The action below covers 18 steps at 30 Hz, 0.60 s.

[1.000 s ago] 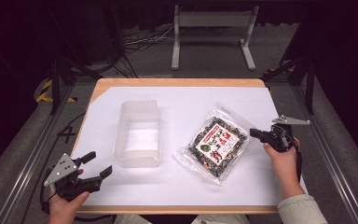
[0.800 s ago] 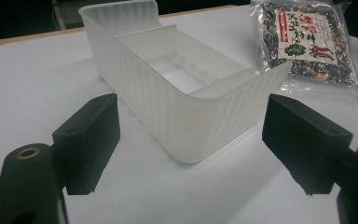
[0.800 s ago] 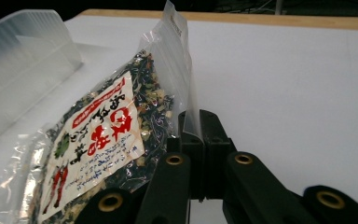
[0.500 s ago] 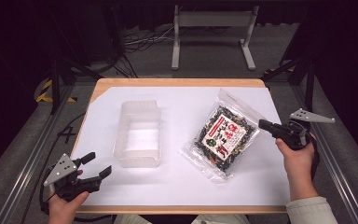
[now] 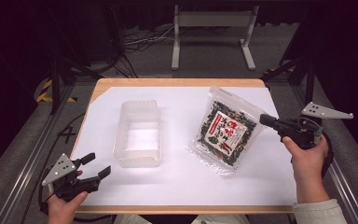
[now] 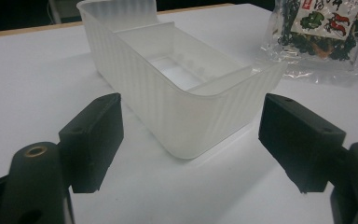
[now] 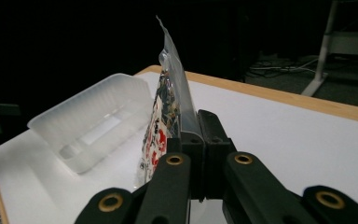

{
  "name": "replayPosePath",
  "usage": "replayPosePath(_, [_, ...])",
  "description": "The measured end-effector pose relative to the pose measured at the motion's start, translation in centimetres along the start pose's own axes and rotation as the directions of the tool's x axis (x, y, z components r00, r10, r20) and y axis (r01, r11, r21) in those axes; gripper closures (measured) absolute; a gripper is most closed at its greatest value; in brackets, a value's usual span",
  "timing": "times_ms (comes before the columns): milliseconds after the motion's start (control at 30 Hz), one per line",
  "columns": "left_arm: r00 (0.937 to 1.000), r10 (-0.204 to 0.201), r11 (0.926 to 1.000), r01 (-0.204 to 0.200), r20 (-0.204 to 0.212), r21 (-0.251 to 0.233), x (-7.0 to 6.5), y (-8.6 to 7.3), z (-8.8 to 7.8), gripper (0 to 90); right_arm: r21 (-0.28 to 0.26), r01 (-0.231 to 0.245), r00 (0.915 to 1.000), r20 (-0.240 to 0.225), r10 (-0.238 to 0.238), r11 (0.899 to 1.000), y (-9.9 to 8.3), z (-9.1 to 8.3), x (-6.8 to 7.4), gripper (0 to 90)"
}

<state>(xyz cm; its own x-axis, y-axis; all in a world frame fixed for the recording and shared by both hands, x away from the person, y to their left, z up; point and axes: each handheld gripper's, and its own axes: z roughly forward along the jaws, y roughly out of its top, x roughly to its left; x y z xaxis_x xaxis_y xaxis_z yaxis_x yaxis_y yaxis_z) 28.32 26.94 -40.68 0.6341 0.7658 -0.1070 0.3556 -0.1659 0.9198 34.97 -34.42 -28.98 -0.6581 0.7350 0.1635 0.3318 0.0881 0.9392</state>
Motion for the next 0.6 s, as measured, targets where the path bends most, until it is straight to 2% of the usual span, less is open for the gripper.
replayPosePath(233, [1.0,-0.003,1.0,0.003,-0.003,-0.003,0.0,0.0,-0.1,22.4,-0.017,0.048,0.9985,-0.028,-0.048,0.999,1.3,-0.5,1.5,90.0])
replayPosePath(467, [0.9999,-0.013,0.9999,0.013,0.001,-0.012,-0.1,0.1,0.1,21.5,-0.045,0.054,0.9964,-0.063,-0.057,0.998,2.2,-1.0,2.0,90.0])
replayPosePath(600, [1.0,-0.004,0.9999,0.004,0.006,-0.016,-0.2,0.4,0.4,20.0,-0.064,0.059,0.9953,-0.074,-0.063,0.996,2.6,-1.2,2.2,90.0])
